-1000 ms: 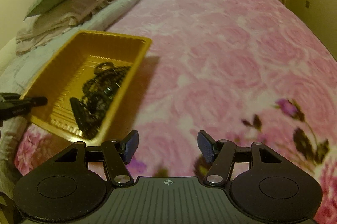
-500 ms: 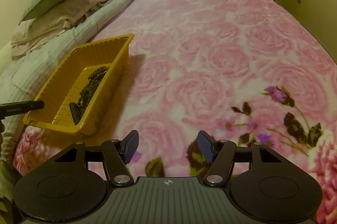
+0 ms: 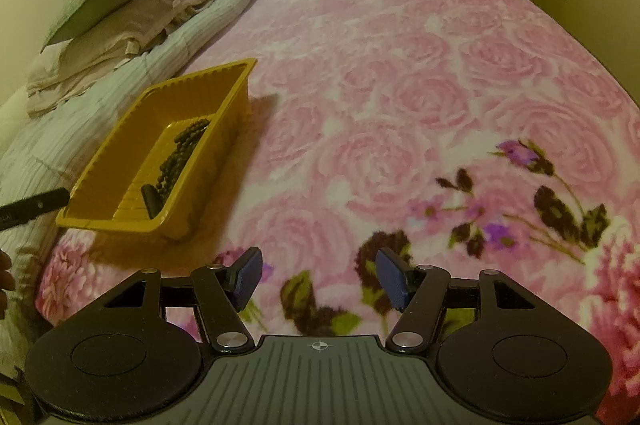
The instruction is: Organize jewelry
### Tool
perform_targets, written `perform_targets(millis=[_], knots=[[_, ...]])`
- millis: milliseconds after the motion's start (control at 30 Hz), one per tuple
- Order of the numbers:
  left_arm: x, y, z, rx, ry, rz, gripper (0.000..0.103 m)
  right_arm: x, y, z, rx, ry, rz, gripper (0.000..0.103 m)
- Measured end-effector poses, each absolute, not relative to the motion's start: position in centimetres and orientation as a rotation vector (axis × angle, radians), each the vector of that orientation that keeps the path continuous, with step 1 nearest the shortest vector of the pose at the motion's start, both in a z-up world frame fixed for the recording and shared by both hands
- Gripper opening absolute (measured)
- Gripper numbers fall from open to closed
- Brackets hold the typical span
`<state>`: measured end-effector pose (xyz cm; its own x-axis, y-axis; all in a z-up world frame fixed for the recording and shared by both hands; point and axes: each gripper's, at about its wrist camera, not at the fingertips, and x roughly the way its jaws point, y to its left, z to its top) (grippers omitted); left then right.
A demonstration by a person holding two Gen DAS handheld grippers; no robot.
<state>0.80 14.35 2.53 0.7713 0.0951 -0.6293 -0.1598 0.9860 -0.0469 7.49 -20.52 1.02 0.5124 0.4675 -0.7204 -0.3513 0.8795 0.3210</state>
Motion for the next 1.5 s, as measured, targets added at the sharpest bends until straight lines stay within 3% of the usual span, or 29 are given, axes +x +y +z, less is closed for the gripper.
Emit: perform_targets(millis=[200, 767, 1500], knots=[[-0.4, 10.6, 1.7, -0.08, 0.732, 0.137, 0.103, 6.4, -20.9, 1.2, 0.107, 0.894, 0.493, 0.071], [-1.1, 2.0, 1.1, -0.117, 0.858, 0.082, 0.102, 3.7, -21.9, 1.8, -0.003, 0.918, 0.483, 0.073], [-1.8, -0.6, 0.5, -0.062, 0.861, 0.081, 0.103, 2.4, -20.8, 1.6, 0.003, 0.947, 0.493, 0.074]])
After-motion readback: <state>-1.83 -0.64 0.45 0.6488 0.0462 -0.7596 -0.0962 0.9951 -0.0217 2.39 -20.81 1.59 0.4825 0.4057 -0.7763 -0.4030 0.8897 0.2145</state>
